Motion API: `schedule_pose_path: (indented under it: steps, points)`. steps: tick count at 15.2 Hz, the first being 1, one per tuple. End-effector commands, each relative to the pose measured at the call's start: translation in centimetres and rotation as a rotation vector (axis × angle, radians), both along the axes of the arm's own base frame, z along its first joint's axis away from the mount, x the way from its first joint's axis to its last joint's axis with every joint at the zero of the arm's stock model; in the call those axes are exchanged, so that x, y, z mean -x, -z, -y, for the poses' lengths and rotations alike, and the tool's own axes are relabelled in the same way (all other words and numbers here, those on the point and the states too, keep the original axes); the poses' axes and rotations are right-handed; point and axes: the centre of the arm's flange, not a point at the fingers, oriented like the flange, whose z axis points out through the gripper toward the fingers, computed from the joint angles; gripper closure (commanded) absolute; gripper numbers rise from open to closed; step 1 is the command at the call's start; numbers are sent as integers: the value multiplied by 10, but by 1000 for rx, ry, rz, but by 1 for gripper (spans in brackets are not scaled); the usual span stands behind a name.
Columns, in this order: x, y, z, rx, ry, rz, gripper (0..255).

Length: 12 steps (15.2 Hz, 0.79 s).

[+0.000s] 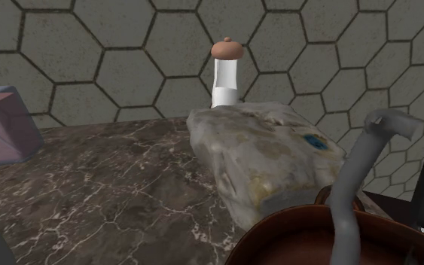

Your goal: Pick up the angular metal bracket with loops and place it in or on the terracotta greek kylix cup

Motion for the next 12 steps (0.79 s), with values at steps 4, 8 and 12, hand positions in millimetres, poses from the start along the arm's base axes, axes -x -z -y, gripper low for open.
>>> schedule_pose_path:
  steps: [4,8,12]
  points:
    - [1,27,-1,0,1,0,255]
    - [1,35,-1,0,1,0,255]
    - [1,35,-1,0,1,0,255]
